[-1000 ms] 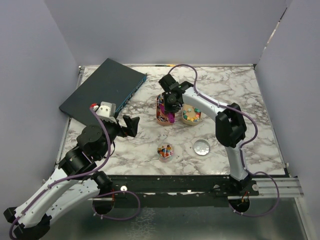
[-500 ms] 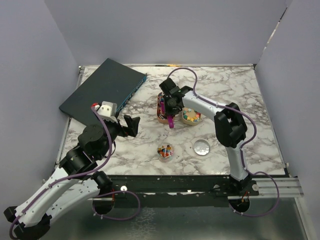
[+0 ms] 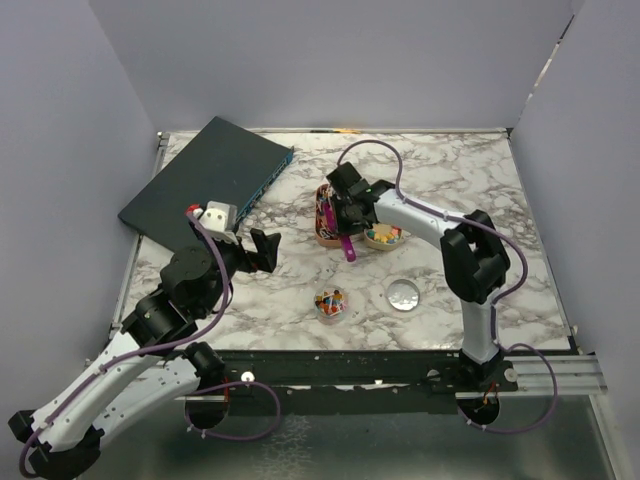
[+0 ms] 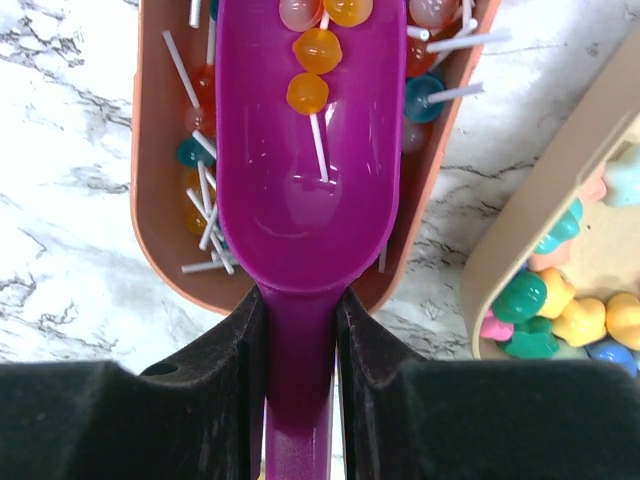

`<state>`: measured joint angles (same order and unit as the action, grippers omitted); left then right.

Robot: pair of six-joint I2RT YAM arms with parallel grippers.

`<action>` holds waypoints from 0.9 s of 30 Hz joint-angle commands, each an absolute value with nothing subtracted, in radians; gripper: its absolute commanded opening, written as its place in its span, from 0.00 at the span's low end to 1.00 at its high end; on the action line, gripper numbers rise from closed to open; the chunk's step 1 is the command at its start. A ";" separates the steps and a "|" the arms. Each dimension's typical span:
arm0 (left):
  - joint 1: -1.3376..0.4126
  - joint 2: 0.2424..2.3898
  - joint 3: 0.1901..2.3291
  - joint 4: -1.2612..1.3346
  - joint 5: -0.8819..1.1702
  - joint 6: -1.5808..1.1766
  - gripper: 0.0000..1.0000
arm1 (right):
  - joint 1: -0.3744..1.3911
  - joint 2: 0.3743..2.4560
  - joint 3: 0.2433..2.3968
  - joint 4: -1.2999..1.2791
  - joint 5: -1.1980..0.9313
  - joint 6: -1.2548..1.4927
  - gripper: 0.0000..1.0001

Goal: Pack the candies
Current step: Scoop the fake candies from the storage box.

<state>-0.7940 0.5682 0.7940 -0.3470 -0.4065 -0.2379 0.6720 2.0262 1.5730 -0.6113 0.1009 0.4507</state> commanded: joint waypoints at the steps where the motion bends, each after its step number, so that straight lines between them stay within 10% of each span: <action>1: -0.793 0.577 0.781 -0.357 -0.431 -0.224 0.99 | 0.667 1.942 1.537 -0.591 0.115 0.423 0.01; 27: -0.770 0.635 0.782 -0.356 -0.430 -0.222 0.99 | 0.686 1.420 1.195 -0.623 -0.044 0.057 0.01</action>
<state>-0.7780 0.6281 0.7937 -0.3466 -0.4126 -0.2367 0.6762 1.5372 1.2198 -0.5953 0.0498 0.2211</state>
